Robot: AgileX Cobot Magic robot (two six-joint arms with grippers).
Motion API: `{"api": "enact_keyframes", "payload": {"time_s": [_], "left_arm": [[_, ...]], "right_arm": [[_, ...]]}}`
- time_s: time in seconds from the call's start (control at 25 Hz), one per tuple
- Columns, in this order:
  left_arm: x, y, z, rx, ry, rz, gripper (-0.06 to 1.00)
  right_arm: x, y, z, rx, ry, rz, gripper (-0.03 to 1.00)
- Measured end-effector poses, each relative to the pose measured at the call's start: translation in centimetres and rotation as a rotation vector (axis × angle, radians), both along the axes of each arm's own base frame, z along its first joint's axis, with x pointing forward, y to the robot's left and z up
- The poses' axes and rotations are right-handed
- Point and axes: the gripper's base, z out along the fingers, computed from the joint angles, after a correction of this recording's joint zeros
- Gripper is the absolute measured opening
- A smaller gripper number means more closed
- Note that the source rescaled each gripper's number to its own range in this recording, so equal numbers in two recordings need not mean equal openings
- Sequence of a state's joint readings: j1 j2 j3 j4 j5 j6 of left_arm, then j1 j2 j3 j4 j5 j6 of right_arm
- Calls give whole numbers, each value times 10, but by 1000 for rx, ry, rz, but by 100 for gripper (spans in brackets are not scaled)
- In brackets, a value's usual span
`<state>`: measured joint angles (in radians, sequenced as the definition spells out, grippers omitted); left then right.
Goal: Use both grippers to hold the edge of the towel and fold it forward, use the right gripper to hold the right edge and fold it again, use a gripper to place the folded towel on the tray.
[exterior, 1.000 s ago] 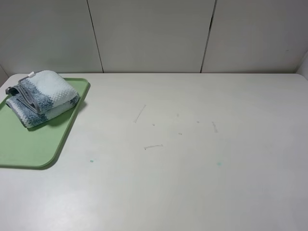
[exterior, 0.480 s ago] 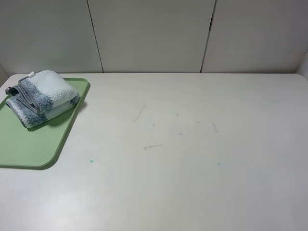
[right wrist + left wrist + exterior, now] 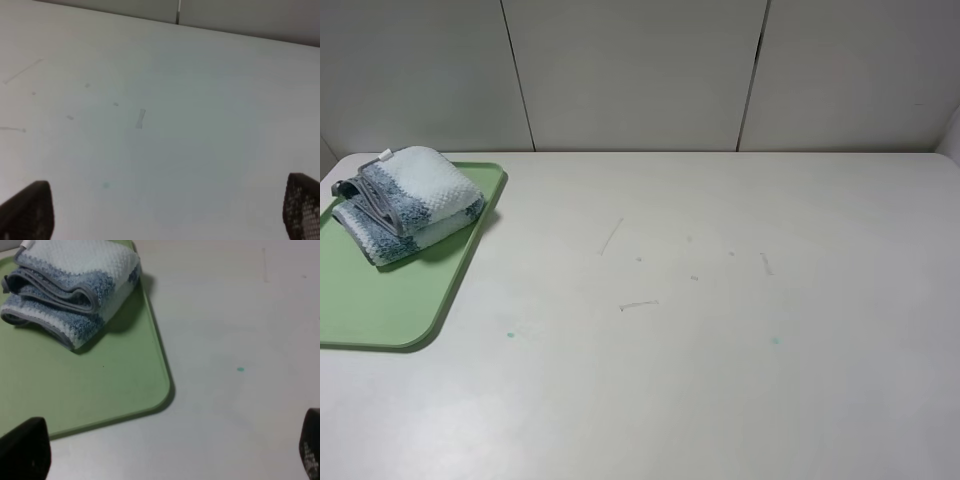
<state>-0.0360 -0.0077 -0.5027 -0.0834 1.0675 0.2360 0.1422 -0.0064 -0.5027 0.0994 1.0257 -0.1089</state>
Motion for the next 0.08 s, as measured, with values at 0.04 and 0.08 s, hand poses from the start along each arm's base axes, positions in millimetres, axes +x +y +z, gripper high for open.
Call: {"api": "enact_keyframes", "payload": {"time_s": [0.04,0.08], "left_arm": [[0,0,0,0,0,0,100],[0,0,0,0,0,0,100]], "right_arm": [[0,0,0,0,0,0,100],[0,0,0,0,0,0,100]]}}
